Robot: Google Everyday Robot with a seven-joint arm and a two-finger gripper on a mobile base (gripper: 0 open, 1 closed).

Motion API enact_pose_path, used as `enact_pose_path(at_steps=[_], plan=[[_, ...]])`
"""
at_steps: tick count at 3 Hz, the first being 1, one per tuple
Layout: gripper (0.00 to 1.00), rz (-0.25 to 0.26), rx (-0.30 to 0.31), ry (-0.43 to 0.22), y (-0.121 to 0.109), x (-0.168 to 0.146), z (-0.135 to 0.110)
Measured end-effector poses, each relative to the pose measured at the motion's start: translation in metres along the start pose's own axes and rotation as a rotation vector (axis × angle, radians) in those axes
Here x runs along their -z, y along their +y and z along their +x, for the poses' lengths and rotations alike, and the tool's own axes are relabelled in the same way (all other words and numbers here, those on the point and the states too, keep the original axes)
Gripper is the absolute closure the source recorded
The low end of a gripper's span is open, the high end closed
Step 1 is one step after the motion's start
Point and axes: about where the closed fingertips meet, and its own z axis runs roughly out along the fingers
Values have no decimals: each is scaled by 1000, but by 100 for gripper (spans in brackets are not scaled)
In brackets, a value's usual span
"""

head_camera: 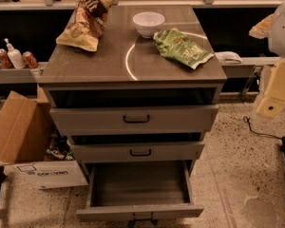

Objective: Close bottom drawer

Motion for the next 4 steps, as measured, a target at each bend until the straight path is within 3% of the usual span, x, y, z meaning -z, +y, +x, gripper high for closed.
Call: enact_pose_path(at_steps=[1, 2, 3, 4], plan=[[0, 0, 0, 0, 0, 0, 0], [0, -67, -48, -83, 12, -44, 8], [0, -188, -90, -178, 30, -126, 9], [0, -188, -90, -178, 30, -127, 9]])
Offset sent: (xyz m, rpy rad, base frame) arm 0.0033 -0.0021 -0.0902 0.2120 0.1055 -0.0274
